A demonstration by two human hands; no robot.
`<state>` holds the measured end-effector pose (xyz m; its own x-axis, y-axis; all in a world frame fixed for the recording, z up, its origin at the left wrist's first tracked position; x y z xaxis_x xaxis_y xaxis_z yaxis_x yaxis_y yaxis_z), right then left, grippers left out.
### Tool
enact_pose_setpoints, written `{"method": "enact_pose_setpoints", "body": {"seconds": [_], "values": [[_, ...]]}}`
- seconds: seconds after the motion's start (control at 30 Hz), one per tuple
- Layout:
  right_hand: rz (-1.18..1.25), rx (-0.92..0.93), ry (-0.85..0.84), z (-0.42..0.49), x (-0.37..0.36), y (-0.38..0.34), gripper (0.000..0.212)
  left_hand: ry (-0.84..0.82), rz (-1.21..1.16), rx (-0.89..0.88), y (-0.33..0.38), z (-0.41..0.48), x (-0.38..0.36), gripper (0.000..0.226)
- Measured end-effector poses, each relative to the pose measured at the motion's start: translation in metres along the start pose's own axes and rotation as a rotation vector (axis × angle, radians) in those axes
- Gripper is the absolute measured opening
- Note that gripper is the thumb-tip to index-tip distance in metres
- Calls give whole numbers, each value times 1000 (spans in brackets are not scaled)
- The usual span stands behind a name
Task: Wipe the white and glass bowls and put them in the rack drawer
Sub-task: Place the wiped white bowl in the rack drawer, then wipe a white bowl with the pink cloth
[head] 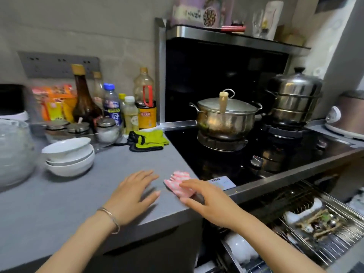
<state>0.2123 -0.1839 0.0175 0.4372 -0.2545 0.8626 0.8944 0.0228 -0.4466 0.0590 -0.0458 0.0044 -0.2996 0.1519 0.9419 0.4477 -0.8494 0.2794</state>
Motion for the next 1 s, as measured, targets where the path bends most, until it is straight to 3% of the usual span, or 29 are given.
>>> {"method": "enact_pose_setpoints", "body": {"seconds": [0.23,0.37,0.43,0.5,0.63,0.73,0.83,0.9,1.0], "values": [[-207,-122,-65,17,-19,2,33,0,-49,24,-21,-19,10,109],[-227,-113,-23,27,-19,4,13,8,-67,9,-16,-20,13,78],[-255,-131,-14,32,-17,5,19,-16,-96,15,-14,-18,13,64],[-235,-147,34,39,-10,7,18,-29,-127,11,-10,-16,14,69],[196,-150,136,55,15,-6,15,51,-305,39,-5,-13,23,63],[683,-146,59,74,23,-38,16,112,-765,139,-13,-8,31,59],[1032,-190,-114,88,14,-70,25,238,-1274,246,-25,-15,52,20],[1156,-211,-211,94,5,-88,29,318,-1300,255,-32,-25,69,15],[1215,-194,-284,103,-10,-106,30,434,-1129,211,-43,-40,91,14]]}}
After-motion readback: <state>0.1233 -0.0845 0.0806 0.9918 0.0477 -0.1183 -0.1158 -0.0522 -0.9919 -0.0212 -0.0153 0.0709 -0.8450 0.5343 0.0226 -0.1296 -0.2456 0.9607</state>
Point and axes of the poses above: each hand's wrist, its own z-axis towards the middle knuckle, its own x-axis out of the back of the hand, y = z × x, the point moved 5 cm from there along z, towards the middle knuckle, and after that the axes turned 4 degrees about -y, right-handed, at the moved point
